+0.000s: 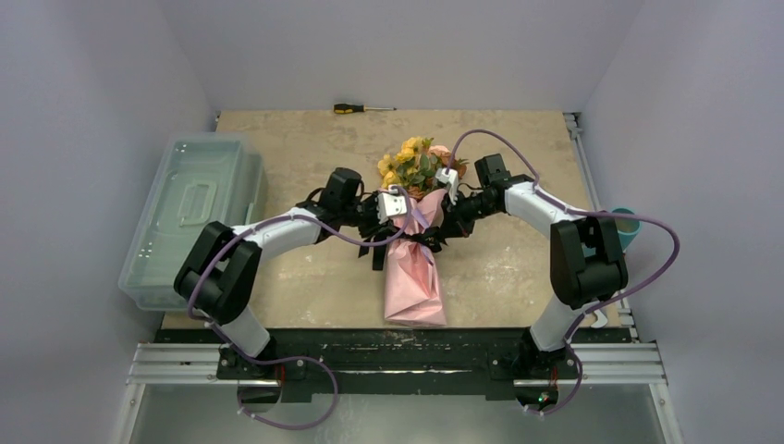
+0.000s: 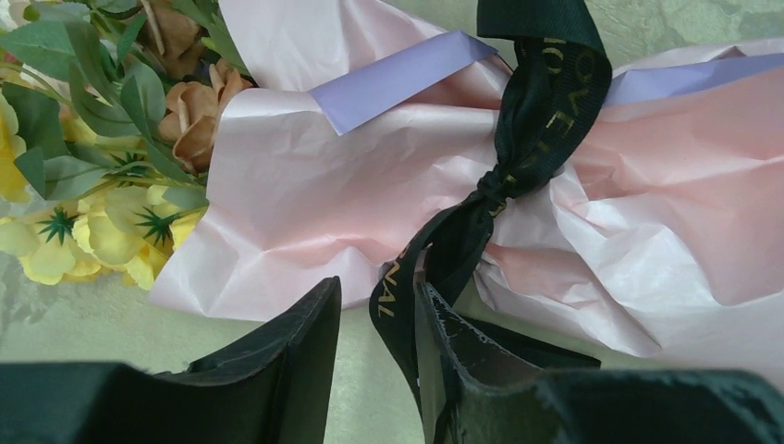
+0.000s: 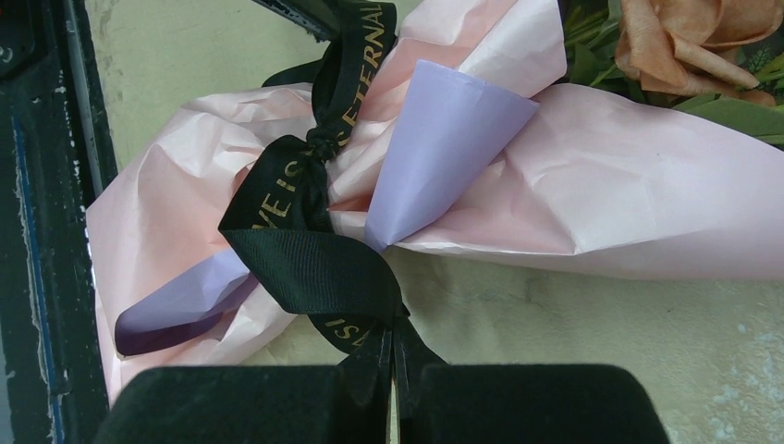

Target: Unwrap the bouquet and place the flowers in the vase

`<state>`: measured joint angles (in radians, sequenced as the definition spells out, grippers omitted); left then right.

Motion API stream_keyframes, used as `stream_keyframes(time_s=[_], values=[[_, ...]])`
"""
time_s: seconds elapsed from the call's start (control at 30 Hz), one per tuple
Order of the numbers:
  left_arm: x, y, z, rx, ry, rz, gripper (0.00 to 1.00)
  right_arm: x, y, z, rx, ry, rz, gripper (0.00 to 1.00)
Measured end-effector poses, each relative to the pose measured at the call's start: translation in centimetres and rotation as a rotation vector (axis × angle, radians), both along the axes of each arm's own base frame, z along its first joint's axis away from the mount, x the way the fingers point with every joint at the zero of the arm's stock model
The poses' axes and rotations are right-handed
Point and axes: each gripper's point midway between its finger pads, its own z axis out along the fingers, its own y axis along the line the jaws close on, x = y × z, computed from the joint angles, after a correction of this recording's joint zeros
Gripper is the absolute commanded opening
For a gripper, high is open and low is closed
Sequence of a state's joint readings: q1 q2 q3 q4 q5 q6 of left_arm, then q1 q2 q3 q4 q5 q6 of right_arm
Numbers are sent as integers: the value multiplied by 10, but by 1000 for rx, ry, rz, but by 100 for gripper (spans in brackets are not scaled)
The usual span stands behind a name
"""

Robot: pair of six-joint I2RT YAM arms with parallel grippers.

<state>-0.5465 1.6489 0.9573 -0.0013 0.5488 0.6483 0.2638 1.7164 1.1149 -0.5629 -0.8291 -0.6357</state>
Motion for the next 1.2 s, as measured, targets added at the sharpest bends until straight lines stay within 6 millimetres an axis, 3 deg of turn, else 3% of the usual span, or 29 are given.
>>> stream_keyframes(time_s=[0.5, 0.63, 0.73, 1.2], values=[[12, -6, -7, 14, -38, 45, 25, -5, -2, 9, -5, -5, 0, 0], [14, -8, -9, 14, -42, 55, 16, -5, -2, 15, -1, -21, 1, 0], [14, -7, -15, 24, -13, 78, 0, -6, -3, 14, -5, -19, 0, 0], [18, 5, -21, 74, 37, 177, 0, -8, -11, 15, -54, -29, -15, 0]])
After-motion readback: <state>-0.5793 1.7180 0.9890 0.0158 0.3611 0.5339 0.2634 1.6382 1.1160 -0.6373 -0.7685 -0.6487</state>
